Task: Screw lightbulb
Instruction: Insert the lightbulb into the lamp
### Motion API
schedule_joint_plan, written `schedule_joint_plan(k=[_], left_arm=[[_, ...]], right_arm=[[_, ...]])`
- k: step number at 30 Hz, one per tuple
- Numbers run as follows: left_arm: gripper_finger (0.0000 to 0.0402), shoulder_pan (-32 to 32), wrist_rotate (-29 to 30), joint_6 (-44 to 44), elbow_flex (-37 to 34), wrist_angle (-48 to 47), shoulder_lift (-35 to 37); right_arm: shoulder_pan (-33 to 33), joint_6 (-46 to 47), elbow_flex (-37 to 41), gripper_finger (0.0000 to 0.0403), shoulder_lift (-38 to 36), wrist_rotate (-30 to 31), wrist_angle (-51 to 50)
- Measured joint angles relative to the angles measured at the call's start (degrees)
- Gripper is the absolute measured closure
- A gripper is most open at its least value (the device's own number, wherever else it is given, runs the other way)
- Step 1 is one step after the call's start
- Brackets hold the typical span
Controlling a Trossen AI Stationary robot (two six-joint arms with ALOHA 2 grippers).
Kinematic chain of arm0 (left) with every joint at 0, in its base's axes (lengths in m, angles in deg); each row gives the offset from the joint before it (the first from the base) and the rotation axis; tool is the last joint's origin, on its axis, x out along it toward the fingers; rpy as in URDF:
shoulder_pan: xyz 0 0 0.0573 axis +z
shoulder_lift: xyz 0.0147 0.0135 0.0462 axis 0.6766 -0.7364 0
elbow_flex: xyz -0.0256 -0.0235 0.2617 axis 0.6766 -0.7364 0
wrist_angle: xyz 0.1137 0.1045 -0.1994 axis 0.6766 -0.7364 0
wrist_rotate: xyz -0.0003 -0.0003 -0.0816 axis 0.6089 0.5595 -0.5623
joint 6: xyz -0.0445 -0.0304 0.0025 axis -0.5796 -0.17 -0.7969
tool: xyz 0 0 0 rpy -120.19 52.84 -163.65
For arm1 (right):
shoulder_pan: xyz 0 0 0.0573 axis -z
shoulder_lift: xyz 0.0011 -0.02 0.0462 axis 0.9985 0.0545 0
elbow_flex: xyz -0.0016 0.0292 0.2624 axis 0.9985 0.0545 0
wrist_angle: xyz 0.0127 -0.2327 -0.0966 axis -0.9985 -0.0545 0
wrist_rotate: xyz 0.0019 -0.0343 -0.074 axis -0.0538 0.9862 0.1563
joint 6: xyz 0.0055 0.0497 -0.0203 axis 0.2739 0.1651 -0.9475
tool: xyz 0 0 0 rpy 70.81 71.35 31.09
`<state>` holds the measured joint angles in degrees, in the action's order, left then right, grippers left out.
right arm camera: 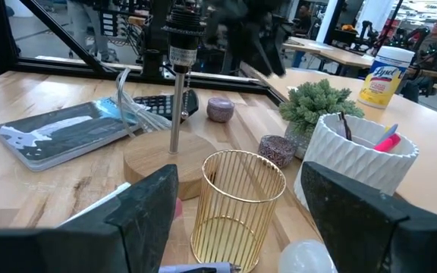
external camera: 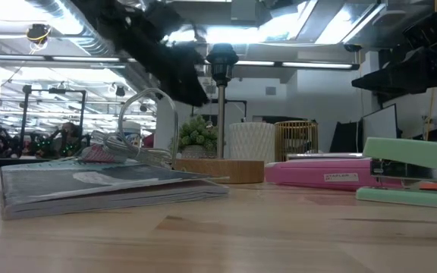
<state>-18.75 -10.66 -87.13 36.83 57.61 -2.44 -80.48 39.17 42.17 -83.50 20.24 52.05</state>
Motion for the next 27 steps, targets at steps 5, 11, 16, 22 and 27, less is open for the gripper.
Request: schedule_joint_plan(k=[5,11,16,22,27], left_arm=[[0.0249,-1.5,-1.1,-3.4,0.0,-11.4,7.5],[0.0249,-7.7,-5.0,-9.7,0.0,-18.5,10.0],[0.0249,-14.9,-5.2,-10.2,-1.7,-15.2,8.8],[0.0249,-21.9,0.0,-11.4,-4.2,-4.5,5.2],[0.0249,-24.6,7.4,-10.0,-4.2,0.9,0.7]], right_arm=[[0.0,0.0,0.0,0.0118,0.0,0.0,-0.2],[0.0,0.0,0.0,0.0118,0.0,0.0,-0.2],[0.0,0.0,0.0,0.0118,0.0,0.0,-0.3],[0.0,0.0,0.0,0.0118,0.0,0.0,-0.2],[0.0,0.0,0.0,0.0118,0.0,0.0,-0.2]])
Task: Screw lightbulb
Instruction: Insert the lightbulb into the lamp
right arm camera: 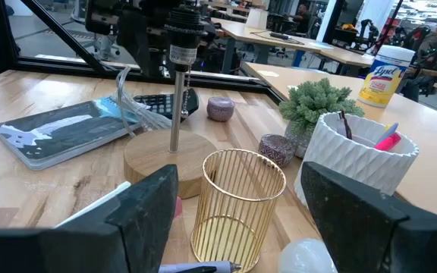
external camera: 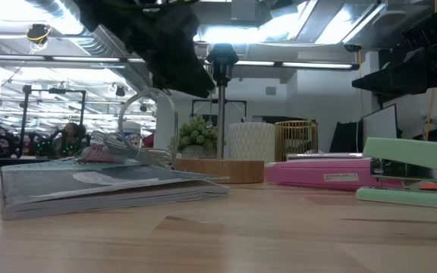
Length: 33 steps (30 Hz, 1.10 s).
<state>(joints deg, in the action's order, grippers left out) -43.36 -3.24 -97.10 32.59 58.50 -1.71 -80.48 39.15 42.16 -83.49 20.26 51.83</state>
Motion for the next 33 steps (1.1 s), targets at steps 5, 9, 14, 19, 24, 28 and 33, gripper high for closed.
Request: schedule_joint_plan(k=[5,9,14,19,24,28,33], left_arm=[[0.0249,-0.3,4.5,-0.1,0.0,8.1,-5.1],[0.0249,-0.3,5.3,0.9,0.0,16.6,-9.8],[0.0249,-0.3,7.5,1.5,0.1,21.0,-13.0],[0.0266,-0.4,13.6,2.8,0.1,20.0,-12.9],[0.0316,-0.3,17.1,5.9,0.0,19.4,-12.9],[0.0360,-0.2,18.9,6.8,0.0,19.5,-12.9],[0.0375,0.0,22.3,6.6,0.0,20.0,-12.8]], right_arm=[[0.0,0.0,0.0,0.0118,0.0,0.0,0.0],[0.0,0.0,0.0,0.0118,0.0,0.0,0.0],[0.0,0.0,0.0,0.0118,0.0,0.0,0.0],[0.0,0.0,0.0,0.0118,0.0,0.0,0.0],[0.0,0.0,0.0,0.0118,0.0,0.0,0.0],[0.0,0.0,0.0,0.0118,0.0,0.0,0.0],[0.0,0.0,0.0,0.0118,0.0,0.0,0.0]])
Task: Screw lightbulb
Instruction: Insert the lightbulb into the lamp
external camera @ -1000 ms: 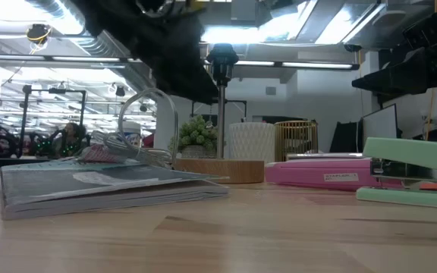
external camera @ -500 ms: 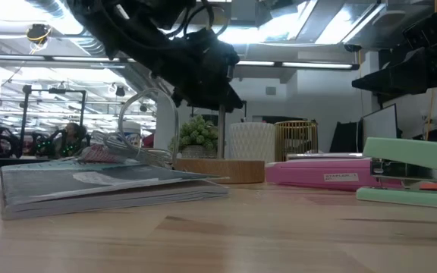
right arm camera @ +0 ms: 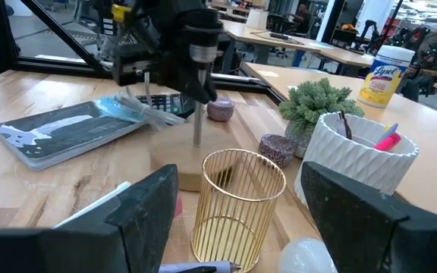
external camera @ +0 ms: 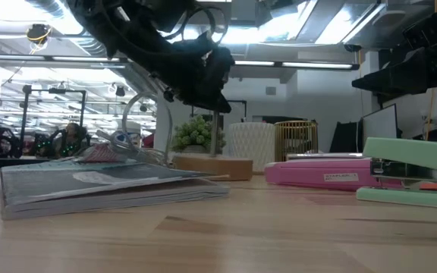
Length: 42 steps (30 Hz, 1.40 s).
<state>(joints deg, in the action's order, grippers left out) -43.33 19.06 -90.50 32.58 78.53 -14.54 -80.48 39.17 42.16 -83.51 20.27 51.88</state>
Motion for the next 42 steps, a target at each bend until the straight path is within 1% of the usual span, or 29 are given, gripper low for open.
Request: schedule_joint_plan(k=[7,12,19,25,29,34,40,42], left_arm=[[0.0366,1.0,0.6,0.5,-0.1,2.7,0.0],[0.0372,0.5,0.4,-0.7,0.0,2.6,0.0],[0.0366,-2.7,0.1,-6.6,0.0,2.6,0.0],[0.0364,-5.5,-0.1,-7.2,0.0,2.5,0.0],[0.0363,-6.1,-0.1,-7.6,0.0,1.6,0.0],[0.0362,-6.1,0.0,-11.2,0.1,-2.0,0.1],[0.0362,-6.1,0.0,-11.2,0.1,-2.9,0.1],[0.0362,-6.0,0.0,-9.9,0.1,-2.9,0.1]], right_arm=[[0.0,0.0,0.0,0.0118,0.0,0.0,0.0],[0.0,0.0,0.0,0.0118,0.0,0.0,0.0],[0.0,0.0,0.0,0.0118,0.0,0.0,0.0],[0.0,0.0,0.0,0.0118,0.0,0.0,0.0],[0.0,0.0,0.0,0.0118,0.0,0.0,0.0],[0.0,0.0,0.0,0.0118,0.0,0.0,0.0],[0.0,0.0,0.0,0.0118,0.0,0.0,0.0],[0.0,0.0,0.0,0.0118,0.0,0.0,0.0]])
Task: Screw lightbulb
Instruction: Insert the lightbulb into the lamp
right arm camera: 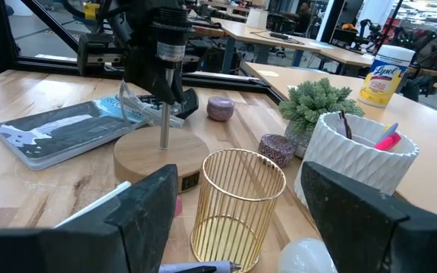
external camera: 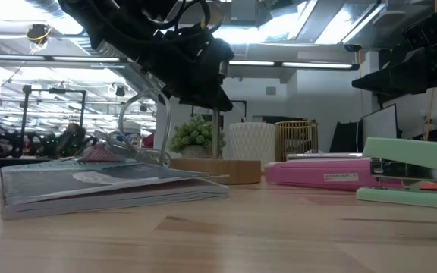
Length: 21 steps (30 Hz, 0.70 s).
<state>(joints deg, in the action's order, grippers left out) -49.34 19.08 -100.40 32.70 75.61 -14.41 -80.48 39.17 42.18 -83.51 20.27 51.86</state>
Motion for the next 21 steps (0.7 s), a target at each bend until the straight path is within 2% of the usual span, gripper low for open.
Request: schedule_joint_plan(k=[5,10,16,21], left_arm=[[0.0356,0.9,-0.1,0.0,0.0,-0.3,0.0],[0.0328,1.6,0.1,-0.5,0.0,0.0,0.0],[0.0296,1.4,0.1,1.6,-0.1,6.8,0.0],[0.0288,1.2,0.1,3.6,-0.1,8.0,0.0]], right_arm=[[0.0,0.0,0.0,0.0118,0.0,0.0,0.0],[0.0,0.1,0.0,0.0118,0.0,-0.5,0.0],[0.0,6.3,0.0,0.0118,0.0,-0.5,0.0],[0.0,8.1,0.0,0.0118,0.0,-0.5,0.0]])
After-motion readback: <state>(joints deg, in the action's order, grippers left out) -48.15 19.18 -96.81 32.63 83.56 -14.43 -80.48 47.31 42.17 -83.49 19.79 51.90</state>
